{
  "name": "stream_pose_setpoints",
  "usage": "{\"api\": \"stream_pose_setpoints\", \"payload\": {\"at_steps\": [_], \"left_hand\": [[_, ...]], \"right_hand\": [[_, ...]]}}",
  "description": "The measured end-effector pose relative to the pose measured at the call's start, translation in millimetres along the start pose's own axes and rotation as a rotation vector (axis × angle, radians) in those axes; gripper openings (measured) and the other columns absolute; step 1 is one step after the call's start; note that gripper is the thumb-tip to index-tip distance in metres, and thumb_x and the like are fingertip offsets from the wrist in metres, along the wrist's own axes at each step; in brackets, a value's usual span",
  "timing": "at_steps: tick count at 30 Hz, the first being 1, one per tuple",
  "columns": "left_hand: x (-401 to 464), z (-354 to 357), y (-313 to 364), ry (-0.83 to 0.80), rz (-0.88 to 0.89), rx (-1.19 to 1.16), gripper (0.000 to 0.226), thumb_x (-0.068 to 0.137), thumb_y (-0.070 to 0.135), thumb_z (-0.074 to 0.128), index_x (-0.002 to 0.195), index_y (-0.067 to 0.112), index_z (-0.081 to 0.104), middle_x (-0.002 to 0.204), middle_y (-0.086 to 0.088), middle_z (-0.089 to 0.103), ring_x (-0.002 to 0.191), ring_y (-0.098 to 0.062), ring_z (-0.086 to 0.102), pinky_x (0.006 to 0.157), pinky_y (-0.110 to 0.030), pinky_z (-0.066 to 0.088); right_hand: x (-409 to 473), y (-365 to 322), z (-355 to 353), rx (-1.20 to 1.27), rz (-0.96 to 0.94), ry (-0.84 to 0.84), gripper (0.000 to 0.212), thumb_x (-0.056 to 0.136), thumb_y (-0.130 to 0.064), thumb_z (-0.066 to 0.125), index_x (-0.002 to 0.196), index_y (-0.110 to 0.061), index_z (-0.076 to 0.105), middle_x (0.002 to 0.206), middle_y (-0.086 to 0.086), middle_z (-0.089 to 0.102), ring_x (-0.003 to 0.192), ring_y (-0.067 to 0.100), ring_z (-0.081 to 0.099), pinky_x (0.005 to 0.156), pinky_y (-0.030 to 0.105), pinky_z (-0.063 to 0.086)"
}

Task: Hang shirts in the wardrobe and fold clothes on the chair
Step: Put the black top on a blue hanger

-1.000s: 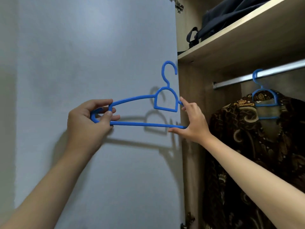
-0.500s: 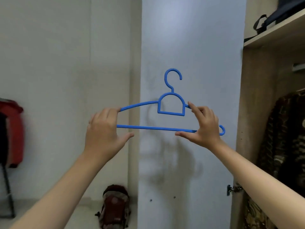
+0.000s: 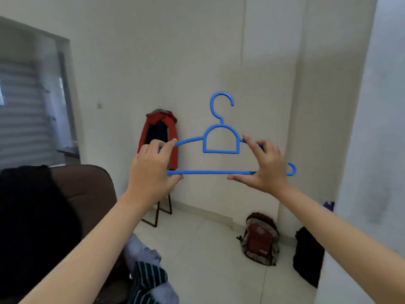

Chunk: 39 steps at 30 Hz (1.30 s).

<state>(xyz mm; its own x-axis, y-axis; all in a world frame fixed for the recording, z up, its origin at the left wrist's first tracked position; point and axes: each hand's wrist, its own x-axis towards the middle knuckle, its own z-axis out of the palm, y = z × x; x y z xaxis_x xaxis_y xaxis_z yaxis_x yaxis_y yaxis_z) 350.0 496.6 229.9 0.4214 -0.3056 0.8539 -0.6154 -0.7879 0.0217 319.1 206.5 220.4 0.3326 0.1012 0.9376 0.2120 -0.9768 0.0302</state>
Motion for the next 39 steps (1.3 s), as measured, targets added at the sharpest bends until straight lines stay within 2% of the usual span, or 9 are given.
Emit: {"api": "stream_pose_setpoints", "payload": {"at_steps": [6,11,16,20,23,26,30,35,39], "left_hand": [[-53.2,-42.5,-141.1,-0.089,-0.141,0.130,0.084,0.059,0.035,0.085,0.133,0.015,0.050,0.104,-0.008,0.053,0.090,-0.029,0.051,0.069,-0.038,0.048],[-94.6,-64.9,-233.9,-0.155,-0.275,0.183,0.087,0.060,0.037,0.084,0.137,0.020,0.046,0.112,-0.003,0.051,0.098,-0.025,0.049,0.079,-0.043,0.049],[-129.4,-80.5,-315.4,-0.155,-0.393,0.202,0.088,0.059,0.033,0.086,0.137,0.021,0.047,0.108,0.000,0.050,0.097,-0.023,0.049,0.081,-0.041,0.048],[-145.6,-78.9,-360.9,-0.160,-0.458,0.219,0.089,0.060,0.032,0.085,0.138,0.022,0.045,0.109,0.003,0.050,0.100,-0.020,0.050,0.084,-0.040,0.048],[-151.7,-69.2,-389.2,-0.113,-0.467,0.280,0.089,0.063,0.033,0.084,0.141,0.020,0.042,0.120,-0.002,0.050,0.109,-0.023,0.049,0.094,-0.044,0.046],[-152.5,-54.3,-416.5,-0.030,-0.561,0.339,0.090,0.065,0.033,0.082,0.143,0.018,0.038,0.139,-0.010,0.040,0.126,-0.029,0.040,0.104,-0.047,0.039],[-145.7,-21.1,-458.6,0.039,-0.681,0.355,0.085,0.069,0.029,0.081,0.141,0.011,0.039,0.139,-0.014,0.038,0.130,-0.029,0.036,0.107,-0.043,0.037],[-135.2,38.6,-514.9,-0.038,-0.837,0.285,0.078,0.077,0.032,0.074,0.142,0.012,0.036,0.140,-0.010,0.037,0.131,-0.027,0.036,0.107,-0.040,0.037],[-125.1,77.2,-555.5,-0.078,-0.938,0.236,0.067,0.082,0.033,0.068,0.141,0.019,0.039,0.137,-0.007,0.040,0.125,-0.025,0.042,0.099,-0.036,0.040]], "right_hand": [[17.3,-127.4,117.6,0.129,-0.053,-0.144,0.107,0.054,-0.091,0.055,0.137,-0.023,0.048,0.099,0.004,0.052,0.084,0.021,0.051,0.072,0.034,0.037],[23.5,-210.5,190.3,0.235,-0.138,-0.299,0.111,0.057,-0.092,0.049,0.145,-0.024,0.038,0.103,0.001,0.052,0.087,0.017,0.049,0.075,0.032,0.038],[36.9,-269.5,259.3,0.349,-0.255,-0.432,0.105,0.063,-0.091,0.045,0.146,-0.027,0.033,0.091,0.000,0.048,0.071,0.014,0.044,0.060,0.031,0.043],[36.0,-293.5,307.0,0.433,-0.302,-0.512,0.094,0.070,-0.082,0.049,0.146,-0.028,0.033,0.086,0.000,0.044,0.062,0.012,0.039,0.050,0.018,0.033],[42.4,-310.0,345.0,0.514,-0.307,-0.506,0.093,0.071,-0.075,0.057,0.147,-0.027,0.032,0.085,-0.002,0.039,0.063,0.012,0.039,0.052,0.009,0.021],[55.7,-315.0,389.2,0.514,-0.293,-0.474,0.093,0.070,-0.074,0.056,0.146,-0.025,0.035,0.083,-0.001,0.036,0.063,0.013,0.037,0.051,0.015,0.026],[78.3,-307.7,451.9,0.451,-0.206,-0.463,0.093,0.068,-0.070,0.064,0.145,-0.025,0.038,0.081,0.001,0.036,0.064,0.015,0.037,0.052,0.027,0.037],[99.9,-299.5,530.0,0.419,-0.122,-0.426,0.095,0.064,-0.060,0.076,0.143,-0.021,0.043,0.082,0.002,0.036,0.069,0.016,0.038,0.056,0.028,0.033],[106.0,-289.9,581.7,0.407,-0.086,-0.404,0.095,0.062,-0.061,0.075,0.142,-0.020,0.044,0.082,0.005,0.037,0.068,0.019,0.040,0.053,0.030,0.039]]}}
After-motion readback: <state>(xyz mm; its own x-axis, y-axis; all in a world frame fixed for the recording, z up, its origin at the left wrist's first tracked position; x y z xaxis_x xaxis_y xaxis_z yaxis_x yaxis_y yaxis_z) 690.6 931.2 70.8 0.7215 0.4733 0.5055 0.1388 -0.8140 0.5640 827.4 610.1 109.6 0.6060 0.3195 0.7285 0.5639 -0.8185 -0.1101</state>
